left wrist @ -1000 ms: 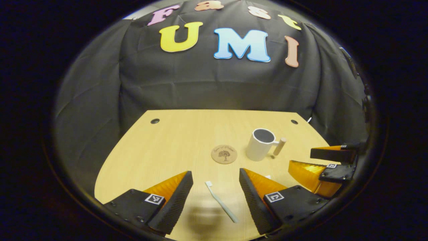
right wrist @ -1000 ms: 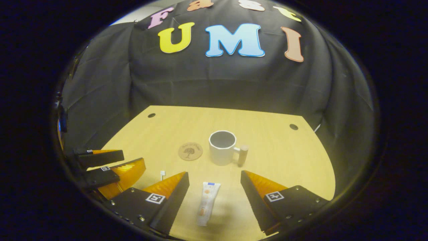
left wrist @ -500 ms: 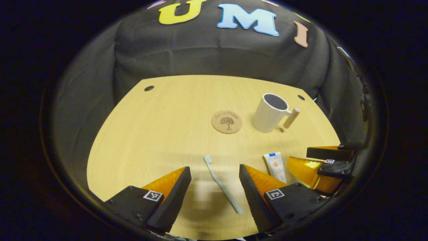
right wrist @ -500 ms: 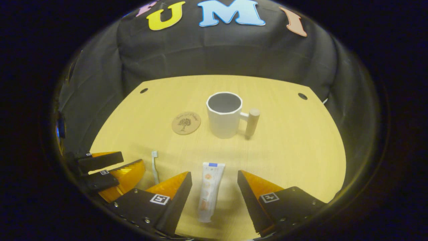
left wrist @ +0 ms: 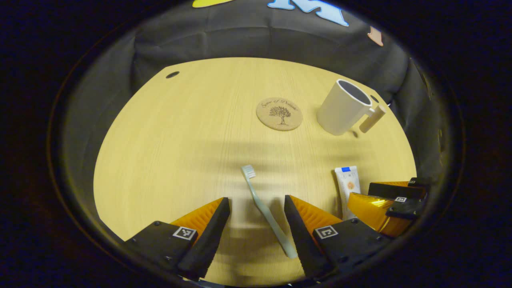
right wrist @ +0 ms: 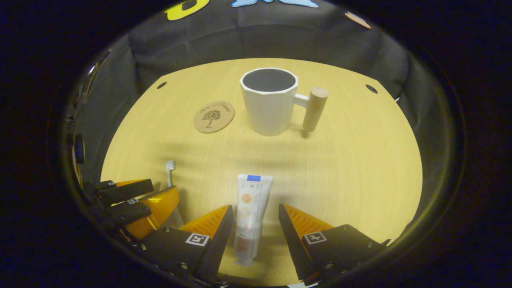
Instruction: Put the toothbrush and toothpaste on the desktop into the cup, then pick up the cup and place it on the coaster on the desktop.
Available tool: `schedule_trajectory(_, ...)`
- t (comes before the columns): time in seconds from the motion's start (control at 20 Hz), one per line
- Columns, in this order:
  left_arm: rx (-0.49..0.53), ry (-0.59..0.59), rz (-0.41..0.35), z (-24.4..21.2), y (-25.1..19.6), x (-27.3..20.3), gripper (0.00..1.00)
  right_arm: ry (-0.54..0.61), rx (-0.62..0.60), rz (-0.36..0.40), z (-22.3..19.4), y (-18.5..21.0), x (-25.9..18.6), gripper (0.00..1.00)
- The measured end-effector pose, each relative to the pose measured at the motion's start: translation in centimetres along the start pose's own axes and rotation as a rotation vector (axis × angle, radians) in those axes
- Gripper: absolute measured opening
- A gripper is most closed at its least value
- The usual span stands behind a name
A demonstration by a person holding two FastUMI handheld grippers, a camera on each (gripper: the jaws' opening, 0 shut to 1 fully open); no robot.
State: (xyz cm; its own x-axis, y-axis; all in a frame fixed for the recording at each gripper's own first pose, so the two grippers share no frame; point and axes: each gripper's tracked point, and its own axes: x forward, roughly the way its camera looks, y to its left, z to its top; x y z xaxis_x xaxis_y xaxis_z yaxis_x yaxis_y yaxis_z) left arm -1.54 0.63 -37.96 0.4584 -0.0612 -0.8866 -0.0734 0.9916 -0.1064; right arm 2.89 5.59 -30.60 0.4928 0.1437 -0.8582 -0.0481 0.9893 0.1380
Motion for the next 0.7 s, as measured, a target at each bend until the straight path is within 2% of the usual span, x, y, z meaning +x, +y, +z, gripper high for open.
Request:
schedule_trajectory(0.05,0.003,0.012,0.0,-0.1,-0.1,0.4,0.91,0.013,-0.001,0.0,-0.1,0.1,0.3,0.71)
schedule_trajectory(0.15,0.019,0.029,0.021,-0.2,0.2,1.0,0.83,0.053,0.001,0.005,-0.6,0.1,0.8,0.69)
schedule_trajectory(0.2,0.033,0.026,0.025,0.1,0.7,0.8,0.8,0.074,0.003,0.008,-0.9,0.3,1.3,0.6)
schedule_trajectory(0.25,0.044,0.032,0.038,0.2,0.9,0.8,0.75,0.086,0.001,-0.002,-1.0,0.0,1.7,0.59)
schedule_trajectory(0.3,0.05,0.033,0.044,0.2,0.8,0.7,0.75,0.103,-0.006,-0.007,-1.4,0.0,1.9,0.59)
schedule_trajectory(0.4,0.051,0.033,0.053,0.3,0.6,0.7,0.7,0.101,-0.024,-0.012,-1.2,-0.1,2.0,0.59)
schedule_trajectory(0.5,0.044,0.028,0.061,0.5,0.6,0.8,0.69,0.124,-0.038,-0.032,-1.8,-0.2,1.9,0.52)
schedule_trajectory(0.55,0.034,0.017,0.073,0.8,0.6,0.8,0.51,0.109,-0.041,-0.031,-1.5,0.0,1.9,0.53)
schedule_trajectory(0.6,0.035,0.02,0.082,0.7,0.4,1.0,0.33,0.132,-0.051,-0.039,-2.0,-0.2,2.0,0.46)
schedule_trajectory(0.7,0.037,0.022,0.082,0.9,0.3,1.1,0.31,0.134,-0.047,-0.03,-1.8,-0.1,1.8,0.38)
